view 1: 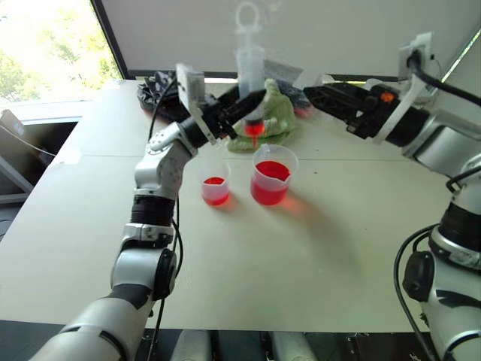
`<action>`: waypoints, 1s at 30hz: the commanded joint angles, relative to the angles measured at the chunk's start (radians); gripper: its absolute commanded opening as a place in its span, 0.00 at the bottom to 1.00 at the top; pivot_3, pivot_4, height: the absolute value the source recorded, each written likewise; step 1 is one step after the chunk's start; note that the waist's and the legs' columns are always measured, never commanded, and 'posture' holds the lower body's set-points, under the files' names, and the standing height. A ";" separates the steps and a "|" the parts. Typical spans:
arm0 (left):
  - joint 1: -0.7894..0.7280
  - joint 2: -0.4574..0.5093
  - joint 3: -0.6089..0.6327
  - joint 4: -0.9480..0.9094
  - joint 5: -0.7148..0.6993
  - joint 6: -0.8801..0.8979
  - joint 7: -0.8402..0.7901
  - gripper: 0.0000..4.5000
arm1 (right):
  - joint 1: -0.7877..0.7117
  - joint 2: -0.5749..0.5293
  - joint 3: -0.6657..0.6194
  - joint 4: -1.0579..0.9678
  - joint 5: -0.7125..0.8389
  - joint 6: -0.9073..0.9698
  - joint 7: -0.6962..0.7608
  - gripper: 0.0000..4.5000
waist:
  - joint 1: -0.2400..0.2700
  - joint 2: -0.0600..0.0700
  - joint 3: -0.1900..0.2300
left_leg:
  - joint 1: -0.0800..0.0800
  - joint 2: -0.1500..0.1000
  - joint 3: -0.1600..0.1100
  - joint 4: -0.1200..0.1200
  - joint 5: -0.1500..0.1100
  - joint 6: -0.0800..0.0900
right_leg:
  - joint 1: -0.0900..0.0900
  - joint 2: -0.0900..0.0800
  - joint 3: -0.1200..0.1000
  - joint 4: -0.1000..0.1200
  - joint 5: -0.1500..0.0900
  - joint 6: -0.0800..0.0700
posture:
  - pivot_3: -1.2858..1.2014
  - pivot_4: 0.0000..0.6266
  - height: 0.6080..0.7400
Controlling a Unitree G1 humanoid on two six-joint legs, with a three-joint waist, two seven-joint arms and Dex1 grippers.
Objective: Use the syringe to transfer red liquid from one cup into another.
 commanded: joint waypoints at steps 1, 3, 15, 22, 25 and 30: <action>0.022 0.046 0.052 -0.123 -0.054 0.054 0.065 0.30 | -0.003 0.004 -0.004 -0.034 0.021 -0.025 0.007 0.88 | 0.000 0.000 0.000 | 0.000 0.000 0.000 0.000 0.000 0.000 | 0.000 0.000 0.000 0.000 0.000 0.000 | 0.52 0.24 1.00; 0.037 0.074 0.061 -0.163 -0.072 0.081 0.079 0.30 | 0.000 0.006 0.000 -0.028 0.016 -0.030 0.006 0.88 | 0.000 0.000 0.000 | 0.000 0.000 0.000 0.000 0.000 0.000 | 0.000 0.000 0.000 0.000 0.000 0.000 | 0.52 0.24 1.00; 0.255 0.263 0.017 -0.405 -0.127 0.231 0.011 0.30 | -0.016 0.010 0.047 0.019 -0.015 -0.072 0.057 0.88 | 0.002 0.000 0.000 | 0.000 -0.001 0.000 0.000 0.000 0.000 | 0.000 -0.001 0.000 -0.001 0.000 0.000 | 0.52 0.24 1.00; 0.275 0.244 -0.014 -0.337 -0.040 0.093 0.009 0.30 | -0.057 0.015 0.065 0.022 -0.012 -0.081 0.065 0.88 | -0.001 0.000 0.000 | 0.000 0.000 0.000 -0.001 0.000 0.000 | 0.001 0.000 0.000 -0.006 0.000 0.000 | 0.52 0.24 1.00; 0.280 0.234 -0.024 -0.300 -0.015 0.048 -0.001 0.30 | -0.093 0.033 0.071 0.010 0.021 -0.071 0.067 0.88 | -0.003 0.000 0.000 | 0.000 0.000 0.000 -0.001 0.000 0.000 | 0.001 0.000 -0.001 -0.006 0.000 0.000 | 0.52 0.24 1.00; 0.286 0.217 -0.041 -0.242 0.012 -0.010 -0.018 0.30 | -0.170 0.083 0.116 0.021 0.013 -0.066 0.035 0.88 | -0.004 0.000 0.000 | 0.000 0.000 0.000 -0.001 0.000 0.000 | 0.001 0.000 -0.001 -0.006 0.000 0.000 | 0.52 0.24 1.00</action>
